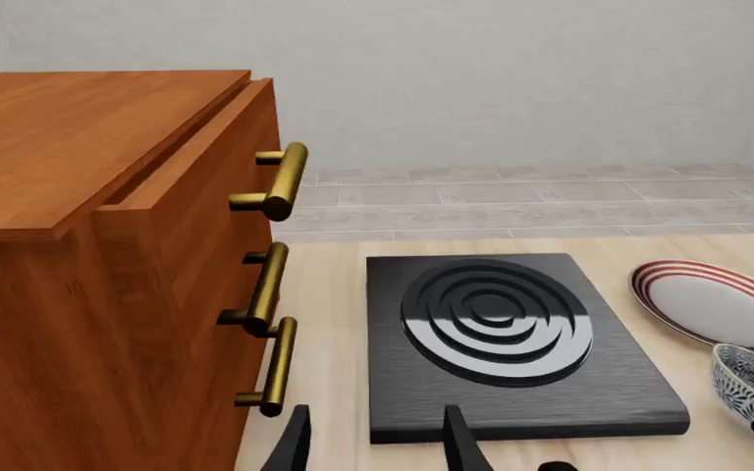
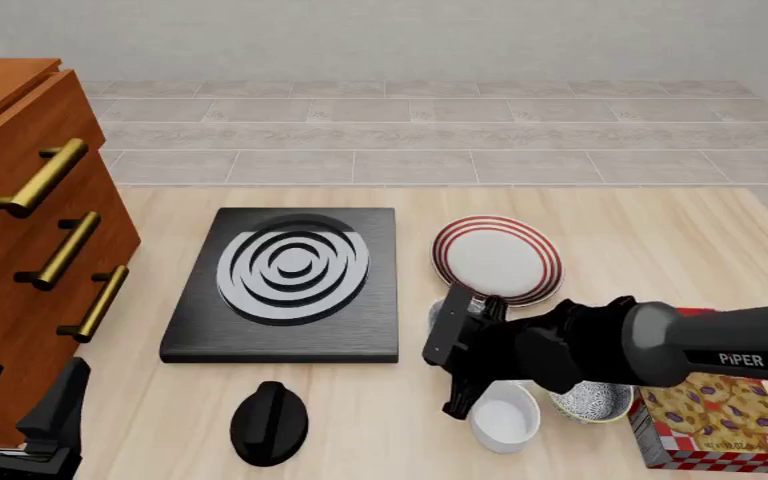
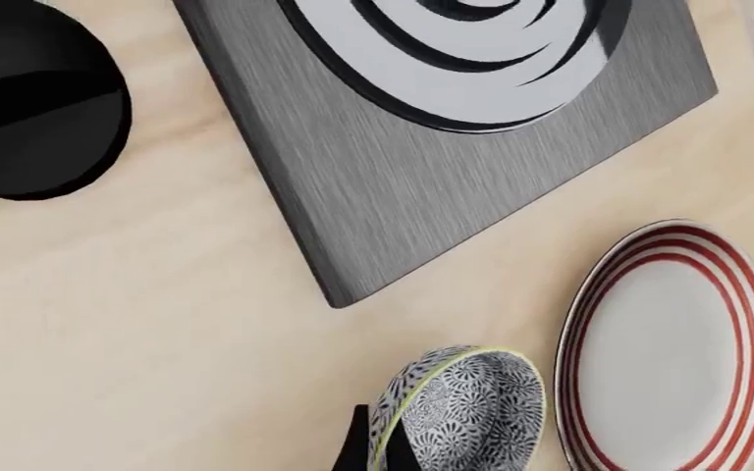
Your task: Pick the akita bowl from table center and place it on the plate.
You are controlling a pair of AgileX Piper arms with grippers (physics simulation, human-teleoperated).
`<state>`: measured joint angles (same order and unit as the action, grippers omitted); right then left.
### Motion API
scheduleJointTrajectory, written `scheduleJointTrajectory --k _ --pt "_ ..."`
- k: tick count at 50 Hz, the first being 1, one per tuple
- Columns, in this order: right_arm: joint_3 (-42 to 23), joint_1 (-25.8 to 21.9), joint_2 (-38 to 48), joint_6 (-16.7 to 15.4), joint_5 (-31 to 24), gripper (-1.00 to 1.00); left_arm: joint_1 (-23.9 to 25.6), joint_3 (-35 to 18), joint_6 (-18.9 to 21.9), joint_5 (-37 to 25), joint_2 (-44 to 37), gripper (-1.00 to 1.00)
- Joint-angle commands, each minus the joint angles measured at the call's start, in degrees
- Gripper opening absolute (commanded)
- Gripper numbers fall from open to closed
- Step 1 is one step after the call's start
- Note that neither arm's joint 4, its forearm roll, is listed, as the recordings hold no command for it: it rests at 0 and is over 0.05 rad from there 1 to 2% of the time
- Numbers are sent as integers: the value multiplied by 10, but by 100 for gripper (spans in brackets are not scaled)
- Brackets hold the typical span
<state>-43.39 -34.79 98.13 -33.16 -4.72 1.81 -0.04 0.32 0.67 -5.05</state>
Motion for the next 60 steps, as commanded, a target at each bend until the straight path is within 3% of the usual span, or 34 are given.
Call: scheduleJointTrajectory --k 1,25,35,60 --pt "-7 -6 -26 5 -17 -100 0 0 0 2 -2 100" --pt "-62 6 -93 22 -95 -100 1 0 4 0 0 100" --pt "-87 32 -86 24 -91 -100 1 0 3 1 -1 100" --pt "-164 100 -12 67 -70 -100 2 0 0 -1 1 100"
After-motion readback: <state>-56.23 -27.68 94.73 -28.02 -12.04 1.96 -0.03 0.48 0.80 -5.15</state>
